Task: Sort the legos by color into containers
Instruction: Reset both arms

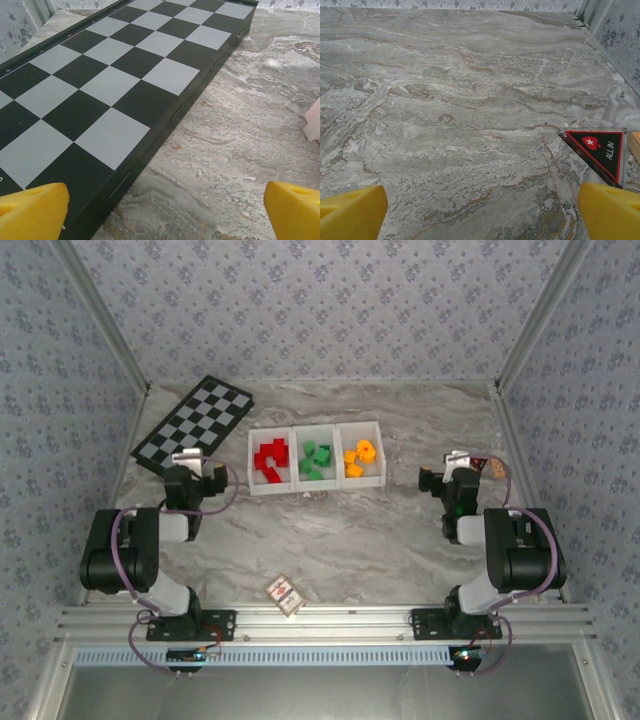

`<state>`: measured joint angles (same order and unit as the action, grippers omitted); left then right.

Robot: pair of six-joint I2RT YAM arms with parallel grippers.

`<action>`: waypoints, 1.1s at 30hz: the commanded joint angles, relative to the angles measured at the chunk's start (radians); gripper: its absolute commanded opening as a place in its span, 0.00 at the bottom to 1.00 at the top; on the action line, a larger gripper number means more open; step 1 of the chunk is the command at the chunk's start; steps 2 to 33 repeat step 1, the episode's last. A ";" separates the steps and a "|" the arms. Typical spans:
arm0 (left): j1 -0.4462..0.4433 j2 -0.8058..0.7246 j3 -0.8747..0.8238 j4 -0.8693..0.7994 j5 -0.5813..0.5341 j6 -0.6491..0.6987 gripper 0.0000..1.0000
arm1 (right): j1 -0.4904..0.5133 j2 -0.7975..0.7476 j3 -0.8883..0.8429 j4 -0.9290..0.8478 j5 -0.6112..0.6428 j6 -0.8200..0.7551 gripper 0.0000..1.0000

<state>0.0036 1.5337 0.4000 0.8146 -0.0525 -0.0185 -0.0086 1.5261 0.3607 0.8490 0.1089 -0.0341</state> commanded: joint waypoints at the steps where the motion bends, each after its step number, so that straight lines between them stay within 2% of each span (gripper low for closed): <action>1: -0.007 -0.001 0.004 0.016 -0.026 0.006 1.00 | -0.002 0.005 0.019 0.002 -0.017 0.005 1.00; 33: -0.007 -0.001 0.004 0.016 -0.026 0.006 1.00 | -0.002 0.005 0.019 0.002 -0.017 0.005 1.00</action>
